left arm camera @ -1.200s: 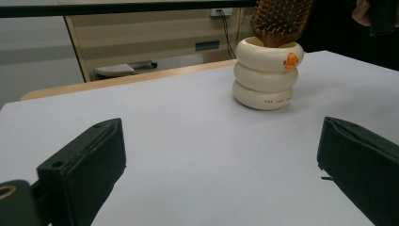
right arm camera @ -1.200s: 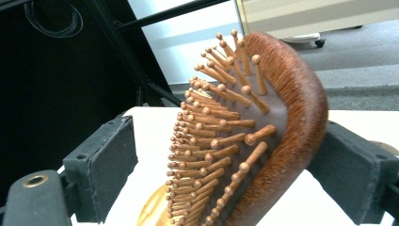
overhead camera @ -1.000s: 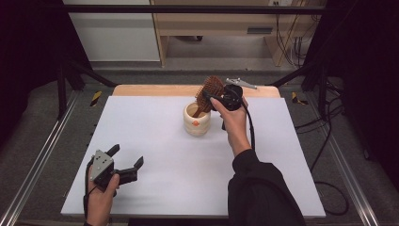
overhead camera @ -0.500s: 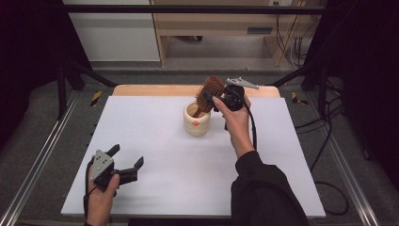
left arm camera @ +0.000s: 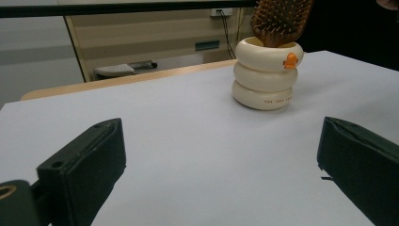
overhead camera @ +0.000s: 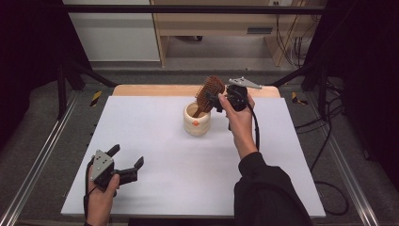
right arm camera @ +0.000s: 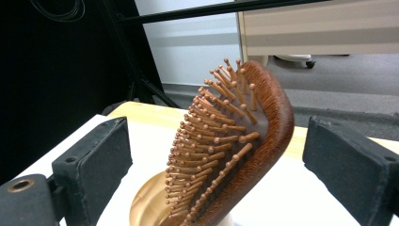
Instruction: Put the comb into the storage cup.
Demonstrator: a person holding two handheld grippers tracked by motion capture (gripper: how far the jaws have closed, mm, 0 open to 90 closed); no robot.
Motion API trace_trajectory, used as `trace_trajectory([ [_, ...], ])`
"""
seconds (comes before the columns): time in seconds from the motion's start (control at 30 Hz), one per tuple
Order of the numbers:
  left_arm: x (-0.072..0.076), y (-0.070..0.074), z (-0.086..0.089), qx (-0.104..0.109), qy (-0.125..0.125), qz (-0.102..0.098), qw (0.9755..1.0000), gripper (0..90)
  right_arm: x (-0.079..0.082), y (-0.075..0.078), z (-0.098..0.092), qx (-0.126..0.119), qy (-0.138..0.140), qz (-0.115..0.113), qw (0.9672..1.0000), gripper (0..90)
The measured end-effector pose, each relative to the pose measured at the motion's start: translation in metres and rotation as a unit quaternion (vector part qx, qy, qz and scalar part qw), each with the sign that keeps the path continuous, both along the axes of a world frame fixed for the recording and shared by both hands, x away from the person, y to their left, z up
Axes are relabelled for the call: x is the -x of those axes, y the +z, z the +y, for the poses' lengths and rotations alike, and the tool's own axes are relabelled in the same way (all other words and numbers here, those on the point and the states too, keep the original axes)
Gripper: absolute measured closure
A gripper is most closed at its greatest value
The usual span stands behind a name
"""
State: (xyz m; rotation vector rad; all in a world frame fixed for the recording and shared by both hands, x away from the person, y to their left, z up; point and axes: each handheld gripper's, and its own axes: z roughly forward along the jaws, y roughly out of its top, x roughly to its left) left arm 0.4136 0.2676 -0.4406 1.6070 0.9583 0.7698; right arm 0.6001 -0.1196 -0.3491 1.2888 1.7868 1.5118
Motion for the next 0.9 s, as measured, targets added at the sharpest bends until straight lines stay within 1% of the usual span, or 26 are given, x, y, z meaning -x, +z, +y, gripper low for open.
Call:
trace_trajectory([
  [0.6, 0.000, 0.000, 0.000, 0.000, 0.000, 0.000, 1.0000, 1.9, 0.004, 0.005, -0.011, 0.001, 0.000, -0.007, 1.0000, 8.5],
  [0.9, 0.000, 0.000, 0.000, 0.000, 0.000, 0.000, 1.0000, 1.9, 0.008, 0.006, -0.015, 0.004, 0.006, -0.012, 0.9999, 7.3],
])
